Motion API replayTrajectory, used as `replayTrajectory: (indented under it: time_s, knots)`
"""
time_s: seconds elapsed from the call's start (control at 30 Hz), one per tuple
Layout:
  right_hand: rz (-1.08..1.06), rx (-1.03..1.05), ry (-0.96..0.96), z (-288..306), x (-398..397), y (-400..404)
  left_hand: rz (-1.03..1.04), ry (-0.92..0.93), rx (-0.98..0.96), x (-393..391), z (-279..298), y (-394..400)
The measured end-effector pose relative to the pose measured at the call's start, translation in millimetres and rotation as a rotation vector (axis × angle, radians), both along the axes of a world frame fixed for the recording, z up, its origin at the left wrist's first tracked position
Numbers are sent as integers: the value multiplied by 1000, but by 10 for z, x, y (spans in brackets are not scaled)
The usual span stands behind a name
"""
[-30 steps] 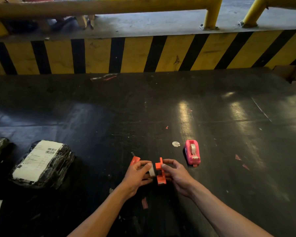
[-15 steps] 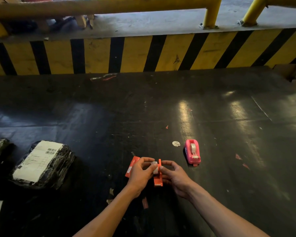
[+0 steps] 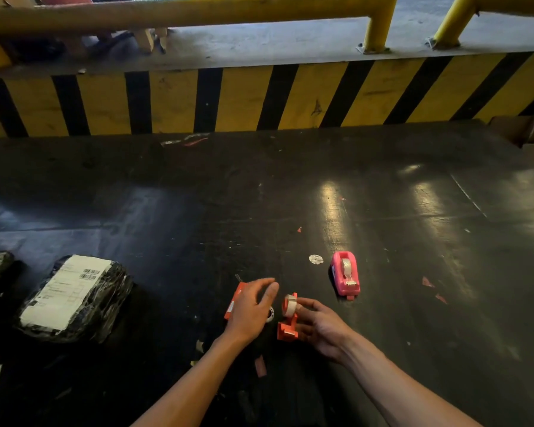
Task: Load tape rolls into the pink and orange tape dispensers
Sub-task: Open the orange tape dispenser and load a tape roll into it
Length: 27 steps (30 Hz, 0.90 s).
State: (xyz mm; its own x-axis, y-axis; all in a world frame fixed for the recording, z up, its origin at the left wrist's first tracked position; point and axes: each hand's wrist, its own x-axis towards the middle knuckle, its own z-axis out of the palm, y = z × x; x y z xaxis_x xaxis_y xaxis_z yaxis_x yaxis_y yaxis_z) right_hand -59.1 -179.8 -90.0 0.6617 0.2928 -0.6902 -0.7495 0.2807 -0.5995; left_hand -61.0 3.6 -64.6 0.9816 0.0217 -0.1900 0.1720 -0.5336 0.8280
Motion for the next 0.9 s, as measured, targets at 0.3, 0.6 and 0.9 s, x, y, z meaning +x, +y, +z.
replayTrajectory:
  time_s: [0.3, 0.6, 0.9]
  knots:
    - [23, -14, -34, 59, 52, -88, 68, 297, 435, 189, -324, 454]
    - [58, -8, -79, 122, 30, -55, 168, 435, -340, 145, -69, 326]
    - [89, 44, -146, 154, 7, -48, -8, 555, -676, 18, 85, 140]
